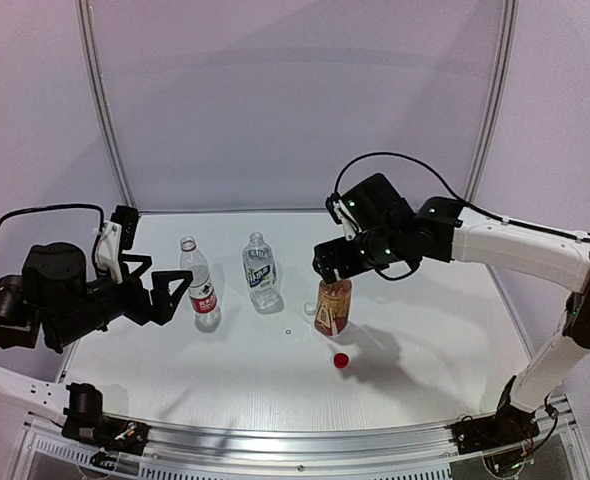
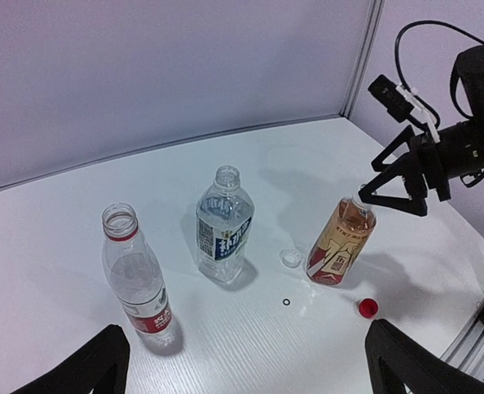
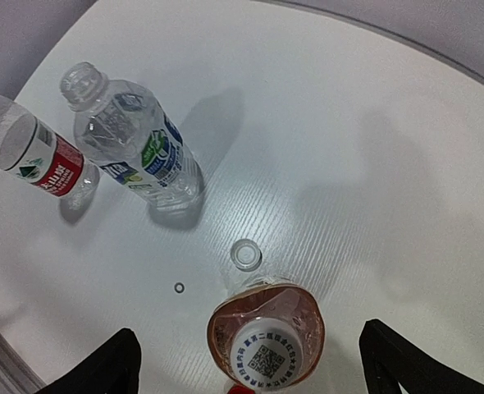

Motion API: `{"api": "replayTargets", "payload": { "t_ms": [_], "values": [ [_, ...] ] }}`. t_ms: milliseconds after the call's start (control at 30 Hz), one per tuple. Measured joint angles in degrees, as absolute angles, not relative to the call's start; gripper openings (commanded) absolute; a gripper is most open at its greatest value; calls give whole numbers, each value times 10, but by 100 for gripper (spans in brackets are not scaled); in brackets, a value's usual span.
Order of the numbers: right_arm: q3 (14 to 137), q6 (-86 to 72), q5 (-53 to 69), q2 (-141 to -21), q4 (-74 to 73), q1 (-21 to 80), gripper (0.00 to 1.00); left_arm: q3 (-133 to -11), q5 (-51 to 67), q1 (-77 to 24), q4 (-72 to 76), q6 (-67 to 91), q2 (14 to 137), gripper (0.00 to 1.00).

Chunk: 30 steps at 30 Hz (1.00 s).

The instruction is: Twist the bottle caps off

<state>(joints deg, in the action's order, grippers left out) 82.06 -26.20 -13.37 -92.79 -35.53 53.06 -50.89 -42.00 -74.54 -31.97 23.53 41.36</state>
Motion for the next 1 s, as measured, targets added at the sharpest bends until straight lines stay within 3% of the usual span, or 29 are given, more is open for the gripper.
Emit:
{"api": "replayTargets", "payload": {
  "t_ms": [267,500,1000],
  "values": [
    [530,-152,-122,-765,-133,531,90,-507,-406,-745,-315,226,414,98],
    [364,-74,-62,-722,74,530,89,-493,-387,-745,-300,211,409,98],
    [251,-54,107,-908,442,449,86,-477,-362,-745,-273,190,386,98]
  ]
}}
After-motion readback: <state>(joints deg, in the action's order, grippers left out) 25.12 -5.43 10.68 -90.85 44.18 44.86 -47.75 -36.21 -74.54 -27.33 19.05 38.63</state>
